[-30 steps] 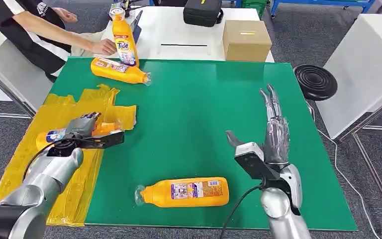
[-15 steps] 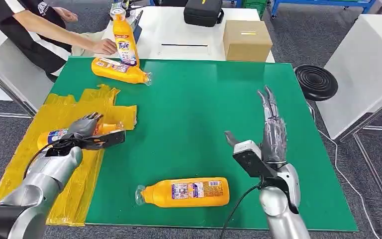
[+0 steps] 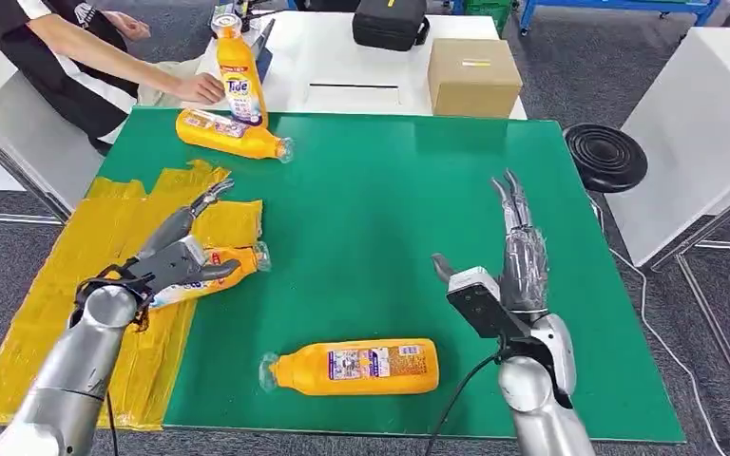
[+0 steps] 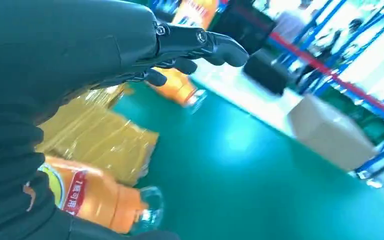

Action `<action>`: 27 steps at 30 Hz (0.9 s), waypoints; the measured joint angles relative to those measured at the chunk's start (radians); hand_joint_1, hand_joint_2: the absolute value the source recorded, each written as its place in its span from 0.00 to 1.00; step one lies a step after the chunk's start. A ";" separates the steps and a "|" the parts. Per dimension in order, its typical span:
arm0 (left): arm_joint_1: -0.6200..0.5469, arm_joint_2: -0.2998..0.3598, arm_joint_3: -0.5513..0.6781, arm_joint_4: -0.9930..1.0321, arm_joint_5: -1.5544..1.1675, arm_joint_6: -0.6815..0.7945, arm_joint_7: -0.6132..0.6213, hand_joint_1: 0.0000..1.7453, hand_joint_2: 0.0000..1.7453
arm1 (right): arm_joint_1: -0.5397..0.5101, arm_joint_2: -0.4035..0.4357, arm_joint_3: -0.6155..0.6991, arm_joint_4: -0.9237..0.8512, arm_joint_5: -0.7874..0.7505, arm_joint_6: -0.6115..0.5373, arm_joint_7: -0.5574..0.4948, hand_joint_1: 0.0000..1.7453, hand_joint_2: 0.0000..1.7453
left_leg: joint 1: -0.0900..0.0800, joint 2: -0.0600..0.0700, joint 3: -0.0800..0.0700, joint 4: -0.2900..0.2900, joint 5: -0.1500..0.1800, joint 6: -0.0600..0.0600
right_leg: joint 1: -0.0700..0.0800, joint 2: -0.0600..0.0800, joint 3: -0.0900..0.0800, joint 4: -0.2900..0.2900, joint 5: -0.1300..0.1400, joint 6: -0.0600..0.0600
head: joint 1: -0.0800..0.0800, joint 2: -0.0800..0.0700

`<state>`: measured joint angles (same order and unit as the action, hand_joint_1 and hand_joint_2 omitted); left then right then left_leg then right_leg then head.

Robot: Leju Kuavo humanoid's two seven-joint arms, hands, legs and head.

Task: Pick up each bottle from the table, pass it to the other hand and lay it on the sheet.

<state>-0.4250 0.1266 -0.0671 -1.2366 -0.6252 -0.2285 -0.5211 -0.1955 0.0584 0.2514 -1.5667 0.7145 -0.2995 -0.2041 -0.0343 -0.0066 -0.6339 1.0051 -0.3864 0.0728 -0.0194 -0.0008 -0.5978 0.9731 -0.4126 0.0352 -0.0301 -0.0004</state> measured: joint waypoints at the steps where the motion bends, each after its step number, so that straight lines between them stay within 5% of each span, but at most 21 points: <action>1: 0.008 0.002 0.000 -0.021 0.001 -0.001 0.000 0.00 1.00 | 0.000 -0.001 0.000 0.000 0.000 0.000 0.000 0.00 1.00 | 0.000 0.000 0.000 0.000 0.000 0.000 | 0.000 0.000 0.000 0.000 0.000 0.000 | 0.000 0.000; 9: 0.057 -0.001 0.001 -0.170 0.129 -0.062 -0.074 0.00 1.00 | 0.002 -0.005 0.000 0.001 0.030 0.026 0.008 0.00 1.00 | 0.001 0.000 0.000 0.000 0.001 -0.001 | 0.000 0.000 -0.001 0.000 0.000 0.000 | 0.000 0.000; 16: 0.076 -0.076 0.052 -0.255 0.304 -0.114 -0.071 0.00 1.00 | -0.008 -0.014 0.053 0.033 0.155 0.164 0.061 0.00 1.00 | 0.002 0.001 0.000 0.000 0.001 -0.001 | 0.000 0.000 0.001 0.000 0.000 0.000 | 0.000 0.000; 27: 0.078 -0.139 0.093 -0.257 0.340 -0.109 -0.044 0.00 1.00 | -0.021 -0.027 0.154 0.078 0.286 0.209 0.092 0.00 1.00 | 0.002 0.000 0.000 0.000 0.001 -0.001 | 0.000 0.000 0.001 0.000 0.000 0.000 | 0.000 0.000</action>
<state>-0.3474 -0.0126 0.0256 -1.4938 -0.2850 -0.3372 -0.5649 -0.2166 0.0316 0.4056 -1.4889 1.0004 -0.0900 -0.1125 -0.0328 -0.0064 -0.6341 1.0049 -0.3857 0.0718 -0.0189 -0.0006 -0.5968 0.9733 -0.4123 0.0351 -0.0305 -0.0004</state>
